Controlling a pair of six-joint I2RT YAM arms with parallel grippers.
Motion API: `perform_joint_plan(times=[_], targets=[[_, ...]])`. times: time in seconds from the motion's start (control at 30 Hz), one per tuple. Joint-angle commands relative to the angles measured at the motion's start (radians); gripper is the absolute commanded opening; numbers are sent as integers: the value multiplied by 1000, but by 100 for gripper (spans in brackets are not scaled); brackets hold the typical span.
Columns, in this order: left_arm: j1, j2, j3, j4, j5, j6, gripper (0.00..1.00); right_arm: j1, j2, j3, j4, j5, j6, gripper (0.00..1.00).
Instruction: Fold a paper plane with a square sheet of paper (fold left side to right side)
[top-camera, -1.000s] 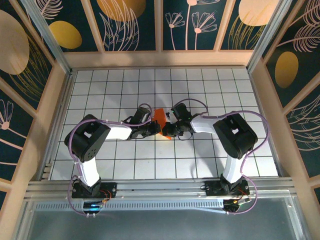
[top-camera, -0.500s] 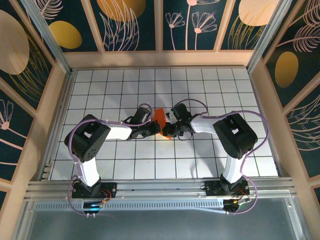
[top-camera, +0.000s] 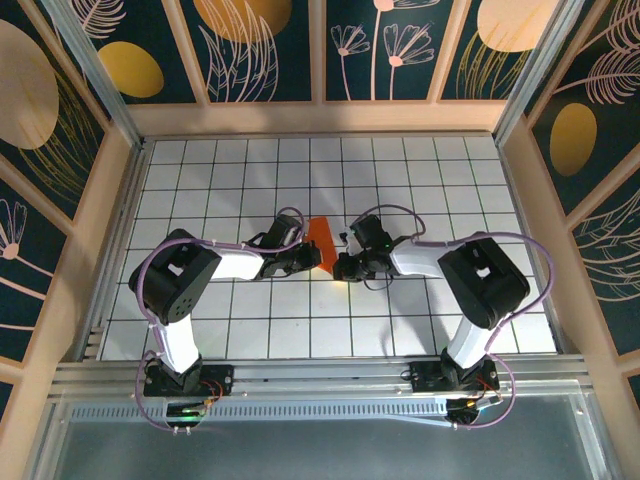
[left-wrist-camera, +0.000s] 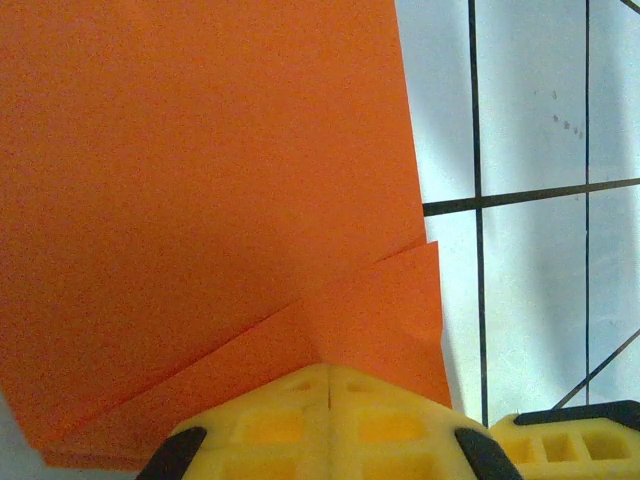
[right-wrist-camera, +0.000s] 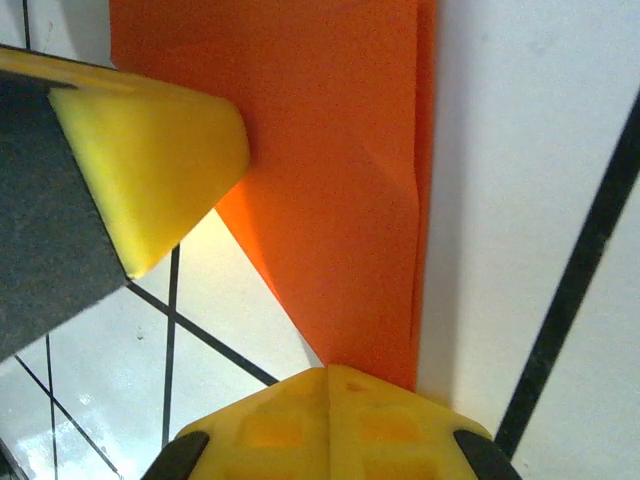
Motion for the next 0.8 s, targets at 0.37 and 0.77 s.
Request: perform_joint_plan(times=[0.37, 0.77], targets=[[4, 21, 9, -88, -37, 14, 0, -68, -96, -102, -153, 27, -31, 0], [17, -53, 87, -83, 14, 16, 16, -133, -253, -46, -106, 48, -125, 41]])
